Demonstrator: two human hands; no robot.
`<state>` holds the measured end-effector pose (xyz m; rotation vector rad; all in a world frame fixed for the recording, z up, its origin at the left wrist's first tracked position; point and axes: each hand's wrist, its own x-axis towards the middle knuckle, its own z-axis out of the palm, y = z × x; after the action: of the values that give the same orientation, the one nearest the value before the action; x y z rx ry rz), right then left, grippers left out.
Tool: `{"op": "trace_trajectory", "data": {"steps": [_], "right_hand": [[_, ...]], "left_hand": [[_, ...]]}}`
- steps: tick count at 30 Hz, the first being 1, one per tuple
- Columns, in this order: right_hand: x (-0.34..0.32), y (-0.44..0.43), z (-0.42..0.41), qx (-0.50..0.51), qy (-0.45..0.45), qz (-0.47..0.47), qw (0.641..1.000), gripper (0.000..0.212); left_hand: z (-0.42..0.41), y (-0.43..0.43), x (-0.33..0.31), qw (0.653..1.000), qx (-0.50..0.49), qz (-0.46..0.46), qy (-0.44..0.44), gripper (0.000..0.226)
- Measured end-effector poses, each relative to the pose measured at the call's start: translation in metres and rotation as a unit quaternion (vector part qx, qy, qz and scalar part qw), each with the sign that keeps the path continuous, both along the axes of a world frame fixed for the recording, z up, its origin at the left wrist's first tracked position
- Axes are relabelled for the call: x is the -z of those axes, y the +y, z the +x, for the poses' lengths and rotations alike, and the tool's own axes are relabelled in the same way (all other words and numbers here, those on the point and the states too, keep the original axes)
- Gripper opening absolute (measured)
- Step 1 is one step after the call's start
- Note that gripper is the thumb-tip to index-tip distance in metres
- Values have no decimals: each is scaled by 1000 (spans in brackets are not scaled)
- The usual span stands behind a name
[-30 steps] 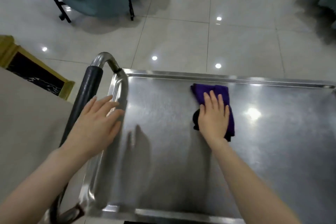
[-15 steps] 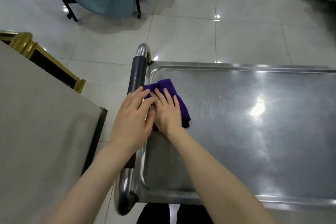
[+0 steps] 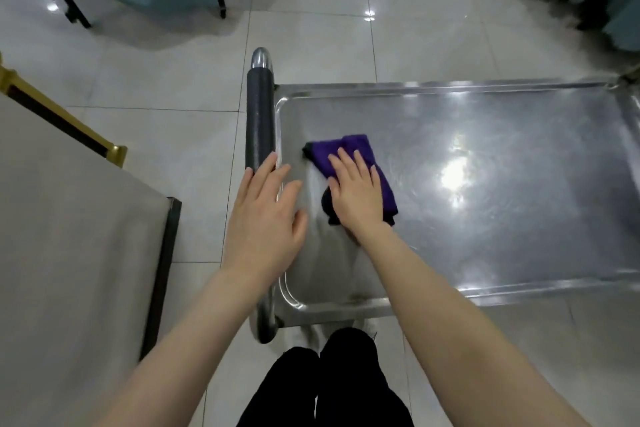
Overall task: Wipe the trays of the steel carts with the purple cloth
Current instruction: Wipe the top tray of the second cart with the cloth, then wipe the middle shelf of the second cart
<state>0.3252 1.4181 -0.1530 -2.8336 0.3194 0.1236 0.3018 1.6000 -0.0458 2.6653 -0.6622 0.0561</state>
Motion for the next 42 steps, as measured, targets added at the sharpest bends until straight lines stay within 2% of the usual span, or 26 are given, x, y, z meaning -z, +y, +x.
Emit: {"op": "trace_trajectory", "data": {"steps": [3,5,8,10,12,14,17,19,21,24,26,28,30,34,37,42], "right_hand": [[1,19,-20,15,-14,1,1000,49],[5,38,-67,-44,-38,18,998,49],[12,43,-137,-167,-28,28,985,50],[15,9,-153,-166,-29,16,986,51],[14,-44,-159,-59,-40,-13,997,49],[10,-107,-161,110,-28,-32,993,48],[5,-165,-153,307,-2,-33,951,49],[5,-155,-133,364,0,-34,931,51],[5,-117,-105,320,-4,-39,947,52],[6,-37,-71,89,-6,-32,996,53],[4,0,-78,-63,-4,-2,998,51],[2,5,-108,-134,-10,10,991,51],[-1,-9,-148,-133,-19,10,991,50],[-6,-35,-215,-94,-27,-21,995,45],[-4,-46,-239,-99,-85,-43,990,40],[0,-52,-269,-97,-162,-54,980,49]], "left_hand": [[-9,1,-3,1000,-17,2,6,33],[-11,0,-6,1000,-20,17,8,35],[-15,-8,-10,998,-13,68,10,42],[-21,-22,-10,997,-10,78,15,45],[-29,-37,-8,997,17,74,33,46],[-39,-43,-1,994,54,69,64,45],[-51,-36,14,989,68,74,106,44],[-59,-32,21,990,59,61,115,43],[-69,-31,24,991,51,29,122,41],[-77,-30,27,993,36,-5,117,37],[-74,-31,29,993,17,0,117,34],[-70,-33,30,991,-21,6,130,32],[-69,-34,32,990,-37,7,133,33],[-83,-29,41,994,9,17,106,32],[-112,-25,49,993,53,30,101,33],[-184,-22,69,992,100,9,77,30]]}}
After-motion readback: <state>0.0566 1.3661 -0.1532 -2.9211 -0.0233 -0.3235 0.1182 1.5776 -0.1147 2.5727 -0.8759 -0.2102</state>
